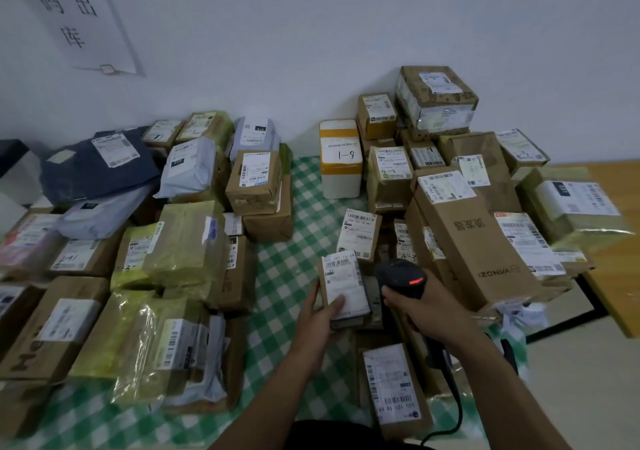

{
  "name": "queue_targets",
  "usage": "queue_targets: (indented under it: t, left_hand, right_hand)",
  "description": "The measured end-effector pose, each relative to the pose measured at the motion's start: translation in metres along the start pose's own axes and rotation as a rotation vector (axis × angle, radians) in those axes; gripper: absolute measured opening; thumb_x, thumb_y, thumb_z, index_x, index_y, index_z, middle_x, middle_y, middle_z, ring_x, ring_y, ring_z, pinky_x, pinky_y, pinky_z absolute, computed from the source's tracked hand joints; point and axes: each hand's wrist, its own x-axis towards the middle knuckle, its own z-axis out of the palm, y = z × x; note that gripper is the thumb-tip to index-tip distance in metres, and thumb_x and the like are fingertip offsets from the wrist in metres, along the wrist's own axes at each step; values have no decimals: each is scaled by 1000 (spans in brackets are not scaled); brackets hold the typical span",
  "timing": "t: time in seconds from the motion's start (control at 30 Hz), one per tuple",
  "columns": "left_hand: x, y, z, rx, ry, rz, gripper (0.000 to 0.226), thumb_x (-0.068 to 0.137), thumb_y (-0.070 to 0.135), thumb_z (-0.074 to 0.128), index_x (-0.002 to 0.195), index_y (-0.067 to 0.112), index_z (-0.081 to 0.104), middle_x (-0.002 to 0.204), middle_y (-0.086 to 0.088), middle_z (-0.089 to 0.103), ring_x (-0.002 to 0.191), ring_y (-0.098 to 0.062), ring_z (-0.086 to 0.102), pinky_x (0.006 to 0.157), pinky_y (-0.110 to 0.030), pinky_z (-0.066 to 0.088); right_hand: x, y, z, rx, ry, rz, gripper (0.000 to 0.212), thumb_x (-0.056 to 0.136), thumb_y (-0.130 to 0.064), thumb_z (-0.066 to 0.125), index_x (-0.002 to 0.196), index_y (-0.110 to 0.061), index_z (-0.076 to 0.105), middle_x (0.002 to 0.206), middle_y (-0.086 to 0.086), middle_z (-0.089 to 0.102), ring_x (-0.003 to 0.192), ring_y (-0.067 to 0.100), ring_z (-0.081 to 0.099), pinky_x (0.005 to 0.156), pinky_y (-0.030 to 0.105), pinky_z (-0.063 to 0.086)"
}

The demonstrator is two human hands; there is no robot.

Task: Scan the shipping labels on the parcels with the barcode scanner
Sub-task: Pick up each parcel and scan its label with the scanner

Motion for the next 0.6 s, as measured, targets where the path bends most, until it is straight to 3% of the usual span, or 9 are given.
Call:
queue_targets:
  t: [0.13,0.2,0.27,0.33,0.43,0.53,0.6]
  left_hand:
    - [-14,18,6,55,-28,123,66,91,29,78,146,46,47,114,5,77,98,-10,75,76,-27,60]
    - [-18,25,11,64,-42,153,75,89,29,80,152,46,43,117,6,77,101,-11,75,85,-32,59]
    - [-17,30,12,53,-78,182,76,91,20,78,152,47,41,118,8,76,105,-12,74,84,-31,59]
    - [-15,36,8,64,-123,187,80,92,13,75,152,50,37,124,4,74,109,-15,73,85,-31,59]
    - [-10,45,1,171,-166,233,102,89,8,77,154,62,21,136,-4,65,119,-21,67,99,-42,57]
    - [-6,59,3,348,-149,322,116,88,13,81,152,68,2,137,6,54,117,-3,59,101,-42,56]
    - [1,67,4,376,-128,372,121,87,13,83,153,64,-4,143,4,50,113,0,59,100,-40,57]
  right_hand:
    - [2,-15,10,77,29,-93,46,91,-35,79,131,-33,58,109,-14,71,91,-1,68,72,16,51]
    - [2,-21,14,100,36,-133,43,93,-30,77,131,-30,58,103,-11,72,81,-5,69,64,11,51]
    - [2,-22,13,99,56,-152,40,94,-28,76,129,-26,59,86,-7,70,65,-1,66,57,14,49]
    - [4,-27,10,89,61,-168,43,92,-31,77,131,-28,58,87,-5,70,68,4,67,59,17,50]
    - [9,-32,6,80,48,-169,51,90,-35,79,134,-27,55,103,0,73,79,10,70,62,19,53]
    - [10,-40,3,41,52,-187,47,92,-30,78,132,-24,55,98,3,72,68,10,69,58,18,51]
    - [11,-45,0,29,59,-192,44,93,-31,77,131,-24,57,93,1,71,65,8,68,57,17,50]
